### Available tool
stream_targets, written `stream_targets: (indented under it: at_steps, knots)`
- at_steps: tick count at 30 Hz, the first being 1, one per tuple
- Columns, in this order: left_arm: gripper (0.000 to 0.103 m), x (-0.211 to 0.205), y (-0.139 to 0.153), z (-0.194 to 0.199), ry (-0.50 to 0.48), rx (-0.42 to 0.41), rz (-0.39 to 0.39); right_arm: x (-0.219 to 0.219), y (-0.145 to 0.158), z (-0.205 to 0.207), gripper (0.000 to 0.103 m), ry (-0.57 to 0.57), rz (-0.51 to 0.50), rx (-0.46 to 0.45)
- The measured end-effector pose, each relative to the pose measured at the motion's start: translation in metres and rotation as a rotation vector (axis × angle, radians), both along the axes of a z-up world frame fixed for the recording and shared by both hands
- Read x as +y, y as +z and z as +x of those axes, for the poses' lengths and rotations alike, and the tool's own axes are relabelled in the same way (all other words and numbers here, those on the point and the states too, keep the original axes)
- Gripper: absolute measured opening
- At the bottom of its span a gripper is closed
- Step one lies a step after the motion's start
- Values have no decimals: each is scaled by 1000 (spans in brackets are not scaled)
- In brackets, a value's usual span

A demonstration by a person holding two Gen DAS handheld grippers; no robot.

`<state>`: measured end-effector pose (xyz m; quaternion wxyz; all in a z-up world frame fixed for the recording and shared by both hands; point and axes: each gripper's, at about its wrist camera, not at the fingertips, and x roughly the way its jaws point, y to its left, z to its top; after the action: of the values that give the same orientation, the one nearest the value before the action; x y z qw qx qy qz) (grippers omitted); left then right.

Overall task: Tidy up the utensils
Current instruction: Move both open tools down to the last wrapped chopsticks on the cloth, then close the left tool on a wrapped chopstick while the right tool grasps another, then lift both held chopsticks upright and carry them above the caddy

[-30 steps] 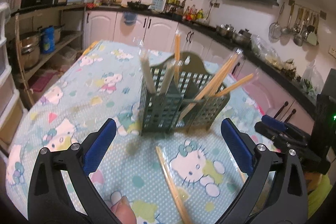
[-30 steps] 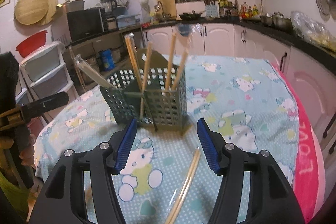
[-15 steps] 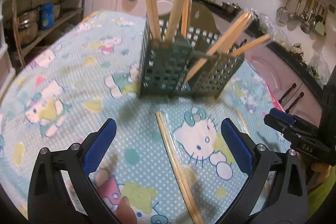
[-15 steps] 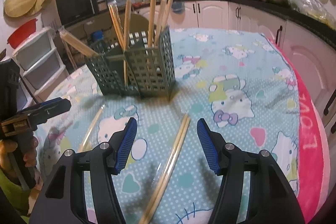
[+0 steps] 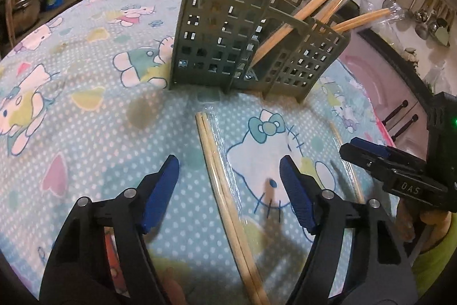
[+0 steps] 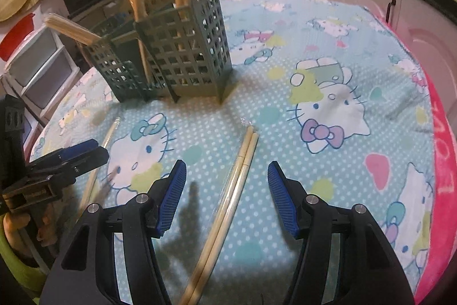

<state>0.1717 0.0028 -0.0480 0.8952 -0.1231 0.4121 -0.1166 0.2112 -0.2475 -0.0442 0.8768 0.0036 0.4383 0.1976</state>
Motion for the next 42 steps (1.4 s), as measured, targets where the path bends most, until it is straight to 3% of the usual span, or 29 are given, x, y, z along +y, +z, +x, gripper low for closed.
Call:
stream_targets:
  at_steps: [7, 13, 16, 20, 24, 28, 32, 42]
  knots:
    - [54, -6, -2, 22, 27, 19, 49, 14, -8, 21, 53, -2, -61, 15]
    - [42, -8, -2, 37, 71, 25, 78, 26, -11, 35, 35, -39, -154, 4]
    - [31, -8, -2, 40, 92, 28, 95, 30, -10, 41, 20, -41, -185, -7]
    - [14, -1, -1, 46, 121, 42, 81, 37, -8, 47, 13, -32, -209, -3]
    - [11, 2, 0, 46, 120, 45, 69, 38, -2, 49, 8, -15, -174, 28]
    - [3, 8, 5, 42, 101, 39, 24, 36, 14, 42, 6, 26, -75, 20]
    - [2, 12, 24, 28, 81, -19, -6, 37, 34, 28, 6, 65, -15, -18]
    - [2, 16, 95, -8, 35, -206, -46, 43, 83, -6, 6, 111, 27, -154]
